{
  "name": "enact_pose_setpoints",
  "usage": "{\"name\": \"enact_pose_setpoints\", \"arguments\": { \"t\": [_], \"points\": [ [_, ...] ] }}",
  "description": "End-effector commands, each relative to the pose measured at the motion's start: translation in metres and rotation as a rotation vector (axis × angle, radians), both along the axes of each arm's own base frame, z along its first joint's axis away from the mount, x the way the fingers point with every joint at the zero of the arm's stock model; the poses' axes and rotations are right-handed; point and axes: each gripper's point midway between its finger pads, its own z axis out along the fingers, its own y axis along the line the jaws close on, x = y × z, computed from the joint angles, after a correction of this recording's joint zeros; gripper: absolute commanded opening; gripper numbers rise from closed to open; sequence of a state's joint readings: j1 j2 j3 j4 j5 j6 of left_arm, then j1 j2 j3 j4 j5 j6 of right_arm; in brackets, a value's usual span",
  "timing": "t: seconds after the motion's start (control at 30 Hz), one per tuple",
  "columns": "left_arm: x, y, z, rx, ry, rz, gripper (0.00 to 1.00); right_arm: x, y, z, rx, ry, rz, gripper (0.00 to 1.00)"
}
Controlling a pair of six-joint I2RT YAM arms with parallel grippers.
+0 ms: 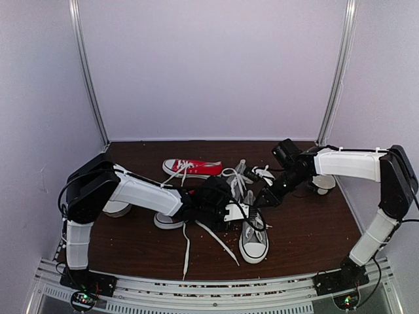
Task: Tie the shoes
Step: Adjust the half-tied shoelace on the shoe.
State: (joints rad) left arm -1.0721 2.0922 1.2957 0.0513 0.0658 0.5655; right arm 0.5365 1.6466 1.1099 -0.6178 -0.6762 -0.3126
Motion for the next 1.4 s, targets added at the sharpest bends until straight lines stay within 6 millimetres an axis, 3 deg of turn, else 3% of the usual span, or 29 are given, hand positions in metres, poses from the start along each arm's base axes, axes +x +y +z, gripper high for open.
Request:
{"name": "enact_pose_setpoints", "arguments": {
  "t": [0.0, 0.37, 0.47, 0.63, 0.8, 0.87, 0.97, 1.03, 1.2, 1.37],
  "points": [
    [0.009, -0.005, 0.026, -0.068, -0.027, 0.022, 0.0, 0.009, 0.0, 0.009, -0.001, -0.029, 0.001, 0.08],
    [0.009, -0.004, 0.027, -0.064, -0.028, 0.026, 0.0, 0.0, 0.008, -0.01, -0.021, 0.02, 0.082, 0.06],
    [0.001, -0.003, 0.037, -0.087, -0.031, -0.016, 0.0, -0.003, 0.008, -0.011, -0.016, 0.031, 0.092, 0.06],
    [-0.016, 0.003, 0.061, -0.137, -0.068, -0.114, 0.2, -0.005, 0.008, -0.011, -0.01, 0.035, 0.101, 0.05],
    [-0.036, 0.003, 0.081, -0.151, -0.074, -0.24, 0.34, -0.008, 0.01, -0.011, 0.002, 0.047, 0.116, 0.05],
    [-0.029, 0.0, 0.083, -0.149, -0.099, -0.222, 0.42, -0.009, 0.01, -0.01, 0.006, 0.05, 0.122, 0.05],
    [-0.005, -0.008, 0.074, -0.12, -0.155, -0.145, 0.6, -0.011, 0.01, -0.011, 0.004, 0.057, 0.13, 0.05],
    [0.01, -0.014, 0.074, -0.12, -0.197, -0.098, 0.66, -0.012, 0.01, -0.011, 0.008, 0.061, 0.135, 0.05],
    [0.018, -0.024, 0.067, -0.119, -0.225, -0.098, 0.65, -0.014, 0.012, -0.009, 0.026, 0.068, 0.142, 0.05],
    [0.021, -0.028, 0.061, -0.116, -0.227, -0.094, 0.46, -0.015, 0.012, -0.01, 0.023, 0.07, 0.142, 0.05]
  ]
}}
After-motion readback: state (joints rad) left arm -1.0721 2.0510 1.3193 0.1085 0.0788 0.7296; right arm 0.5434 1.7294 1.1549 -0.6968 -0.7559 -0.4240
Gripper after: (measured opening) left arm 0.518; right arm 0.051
